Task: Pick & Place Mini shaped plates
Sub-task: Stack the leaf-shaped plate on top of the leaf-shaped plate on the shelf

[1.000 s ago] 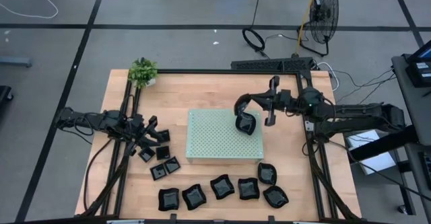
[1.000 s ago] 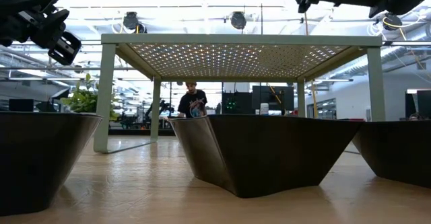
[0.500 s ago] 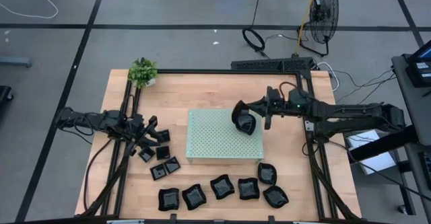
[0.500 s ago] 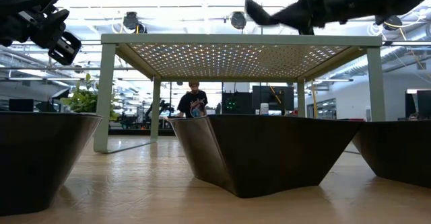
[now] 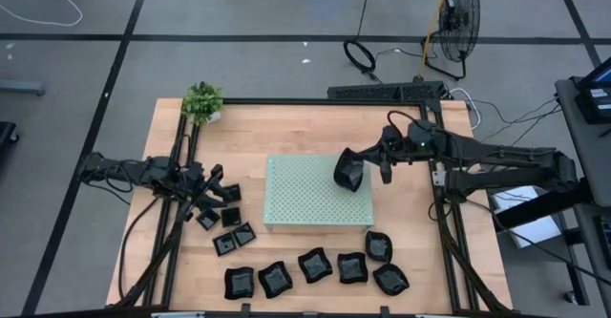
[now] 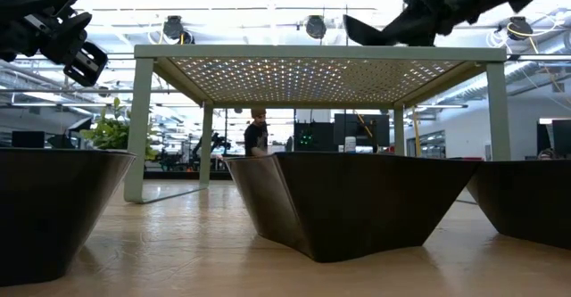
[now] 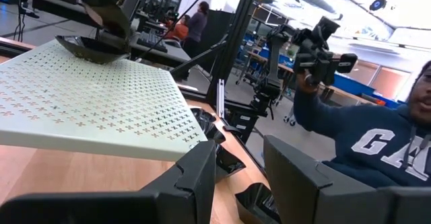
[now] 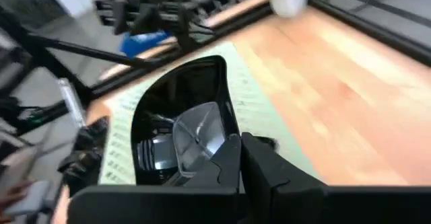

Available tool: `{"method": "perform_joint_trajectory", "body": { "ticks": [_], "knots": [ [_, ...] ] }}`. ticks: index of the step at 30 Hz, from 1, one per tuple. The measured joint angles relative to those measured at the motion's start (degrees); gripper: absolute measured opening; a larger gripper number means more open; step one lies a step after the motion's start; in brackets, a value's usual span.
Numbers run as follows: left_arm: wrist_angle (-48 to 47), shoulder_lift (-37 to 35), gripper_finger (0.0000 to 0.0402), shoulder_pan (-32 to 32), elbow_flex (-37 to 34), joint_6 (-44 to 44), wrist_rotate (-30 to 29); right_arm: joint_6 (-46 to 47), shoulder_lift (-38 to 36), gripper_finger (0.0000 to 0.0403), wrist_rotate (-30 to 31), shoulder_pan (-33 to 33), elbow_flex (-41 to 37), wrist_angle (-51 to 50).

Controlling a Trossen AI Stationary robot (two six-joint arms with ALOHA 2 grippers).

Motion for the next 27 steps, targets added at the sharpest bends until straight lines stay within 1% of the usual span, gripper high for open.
{"method": "perform_joint_trajectory", "body": {
  "ticks": [2, 5, 7, 16, 27],
  "knots": [
    [0.0, 0.0, 0.0129, 0.0, 0.0, 0.0, 0.0, -0.2, 0.4, 0.0000, 0.2, 0.0, 2.7, -3.7],
    [0.0, 0.0, 0.0129, 0.0, 0.0, 0.0, 0.0, 0.1, 2.2, 0.0000, 0.1, 0.0, 6.2, -11.8],
    [0.0, 0.0, 0.0129, 0.0, 0.0, 0.0, 0.0, 0.1, 3.8, 0.0000, 0.0, 0.0, 7.5, -14.6],
    [0.0, 0.0, 0.0129, 0.0, 0.0, 0.0, 0.0, -0.8, 8.3, 0.0000, 0.0, 0.0, 7.7, -12.9],
    [0.0, 0.0, 0.0129, 0.0, 0.0, 0.0, 0.0, -2.4, 8.6, 0.0004, 0.0, 0.0, 7.7, -12.9]
  ]
}}
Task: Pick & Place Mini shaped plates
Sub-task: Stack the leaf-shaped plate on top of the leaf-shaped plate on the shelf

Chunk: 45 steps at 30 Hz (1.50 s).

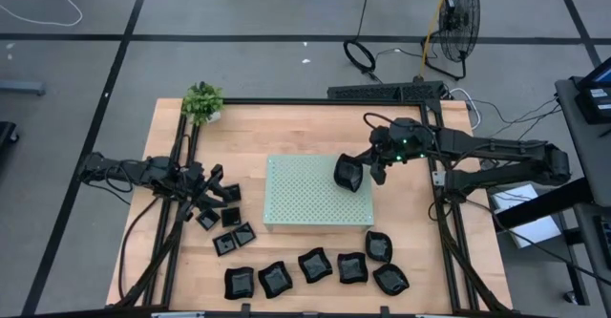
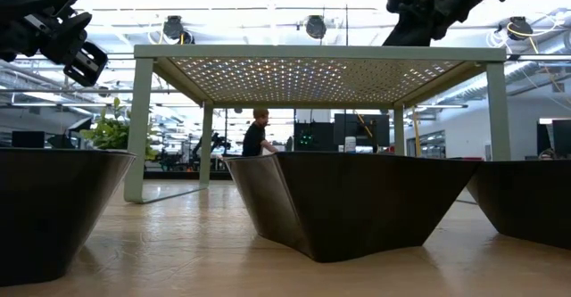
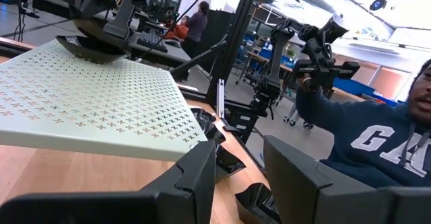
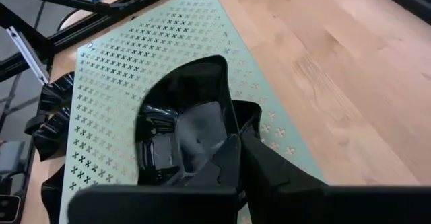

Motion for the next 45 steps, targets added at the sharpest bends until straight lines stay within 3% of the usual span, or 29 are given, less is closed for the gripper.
{"method": "perform_joint_trajectory", "body": {
  "ticks": [12, 17, 23, 29, 39, 45],
  "knots": [
    [0.0, 0.0, 0.0129, 0.0, 0.0, 0.0, 0.0, -5.3, -2.3, 0.0059, 2.9, 0.1, 0.0, 1.6],
    [0.0, 0.0, 0.0129, 0.0, 0.0, 0.0, 0.0, -10.1, -6.4, 0.0075, 0.0, 2.6, 0.0, 4.5],
    [0.0, 0.0, 0.0129, 0.0, 0.0, 0.0, 0.0, -18.7, -11.1, 0.0079, -11.2, 12.8, -9.9, 27.8],
    [0.0, 0.0, 0.0129, 0.0, 0.0, 0.0, 0.0, -31.2, -11.0, 0.0076, -4.5, 16.8, -23.9, 54.8],
    [0.0, 0.0, 0.0129, 0.0, 0.0, 0.0, 0.0, -35.2, -10.9, 0.0086, -4.7, 16.3, -38.6, 67.1],
    [0.0, 0.0, 0.0129, 0.0, 0.0, 0.0, 0.0, -35.9, -11.8, 0.0086, -4.3, 13.2, -40.8, 81.1]
  ]
}}
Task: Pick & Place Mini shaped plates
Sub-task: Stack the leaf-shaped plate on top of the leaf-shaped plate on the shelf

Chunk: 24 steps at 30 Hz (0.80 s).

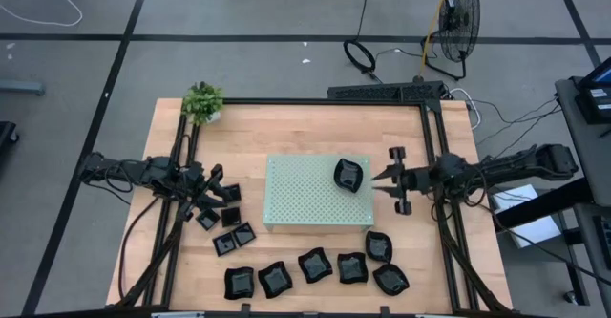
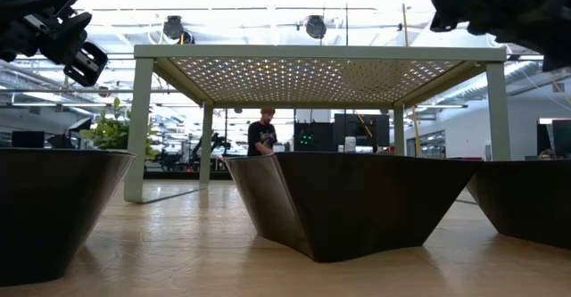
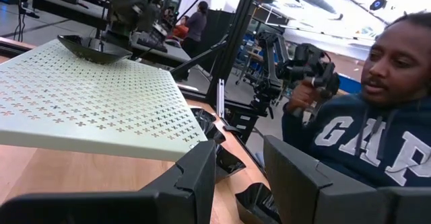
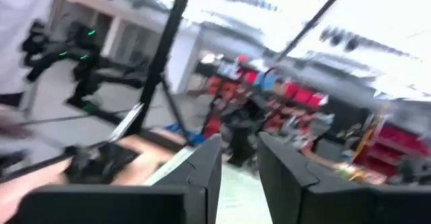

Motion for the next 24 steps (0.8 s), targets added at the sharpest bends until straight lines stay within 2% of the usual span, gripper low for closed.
{"method": "perform_joint_trajectory", "body": {
  "ticks": [2, 8, 18, 21, 24],
  "knots": [
    [0.0, 0.0, 0.0129, 0.0, 0.0, 0.0, 0.0, -0.1, -0.3, 0.0086, 3.1, -1.5, 0.2, 1.7],
    [0.0, 0.0, 0.0129, 0.0, 0.0, 0.0, 0.0, -5.6, -0.3, 0.0086, 20.0, -5.5, 2.2, 6.2],
    [0.0, 0.0, 0.0129, 0.0, 0.0, 0.0, 0.0, -5.2, 0.6, 0.0086, 34.0, -11.6, 11.7, 5.8],
    [0.0, 0.0, 0.0129, 0.0, 0.0, 0.0, 0.0, -1.1, 0.0, 0.0086, 35.0, -11.6, 12.8, 3.4],
    [0.0, 0.0, 0.0129, 0.0, 0.0, 0.0, 0.0, 1.9, -0.8, 0.0086, 31.1, -10.6, 11.4, -4.3]
  ]
}}
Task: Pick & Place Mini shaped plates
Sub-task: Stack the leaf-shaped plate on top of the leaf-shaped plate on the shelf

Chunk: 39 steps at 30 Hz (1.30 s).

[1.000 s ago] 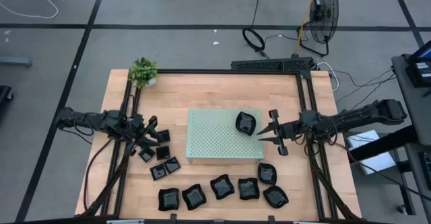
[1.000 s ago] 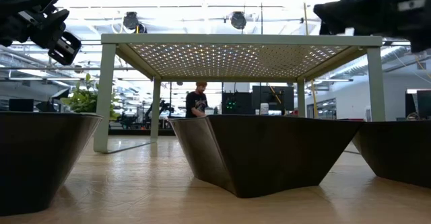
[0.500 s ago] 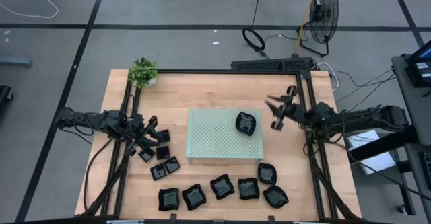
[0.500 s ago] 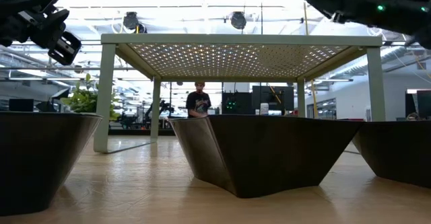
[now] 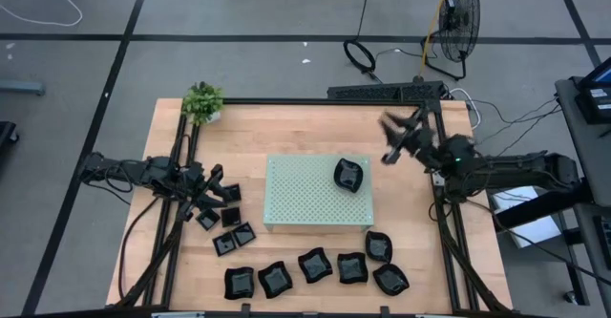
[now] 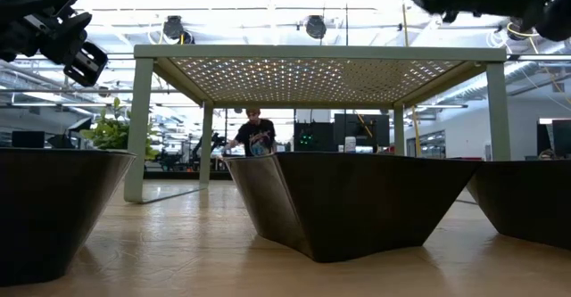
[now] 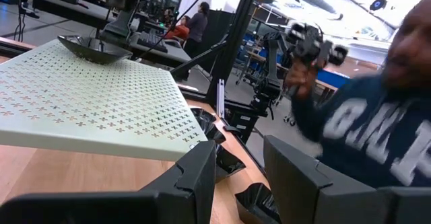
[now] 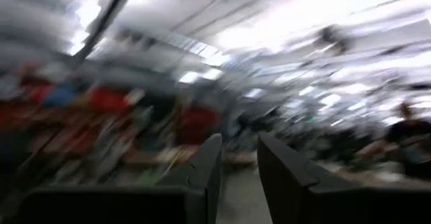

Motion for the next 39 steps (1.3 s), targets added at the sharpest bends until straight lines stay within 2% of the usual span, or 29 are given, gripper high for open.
{"method": "perform_joint_trajectory", "body": {
  "ticks": [3, 9, 11, 14, 17, 19, 22, 25, 27, 29, 33, 39],
  "knots": [
    [0.0, 0.0, 0.0129, 0.0, 0.0, 0.0, 0.0, 0.7, 1.2, 0.0086, -8.5, 0.1, -2.8, -4.5],
    [0.0, 0.0, 0.0129, 0.0, 0.0, 0.0, 0.0, 15.9, 3.6, 0.0086, -27.2, 3.2, -4.9, 7.2],
    [0.0, 0.0, 0.0129, 0.0, 0.0, 0.0, 0.0, 18.5, 2.9, 0.0086, -30.6, 6.3, -4.4, 6.9],
    [0.0, 0.0, 0.0129, 0.0, 0.0, 0.0, 0.0, 19.0, 2.2, 0.0086, -31.7, 12.8, -3.3, 4.2],
    [0.0, 0.0, 0.0129, 0.0, 0.0, 0.0, 0.0, 18.9, 2.3, 0.0086, -28.9, 20.6, -0.9, -5.1],
    [0.0, 0.0, 0.0129, 0.0, 0.0, 0.0, 0.0, 18.7, 2.2, 0.0086, -23.6, 26.6, 2.8, -14.1],
    [0.0, 0.0, 0.0129, 0.0, 0.0, 0.0, 0.0, 20.8, 2.7, 0.0086, -12.6, 35.8, 10.0, -33.4],
    [0.0, 0.0, 0.0129, 0.0, 0.0, 0.0, 0.0, 29.6, 4.4, 0.0086, -0.4, 44.5, 16.4, -49.6],
    [0.0, 0.0, 0.0129, 0.0, 0.0, 0.0, 0.0, 38.2, 5.8, 0.0086, 5.1, 49.3, 19.4, -56.2],
    [0.0, 0.0, 0.0129, 0.0, 0.0, 0.0, 0.0, 47.3, 7.2, 0.0086, 7.3, 53.2, 20.8, -60.0],
    [0.0, 0.0, 0.0129, 0.0, 0.0, 0.0, 0.0, 61.8, 10.4, 0.0086, 7.4, 59.2, 21.0, -61.6],
    [0.0, 0.0, 0.0129, 0.0, 0.0, 0.0, 0.0, 79.6, 16.1, 0.0070, 7.2, 64.2, 21.0, -68.6]
  ]
}}
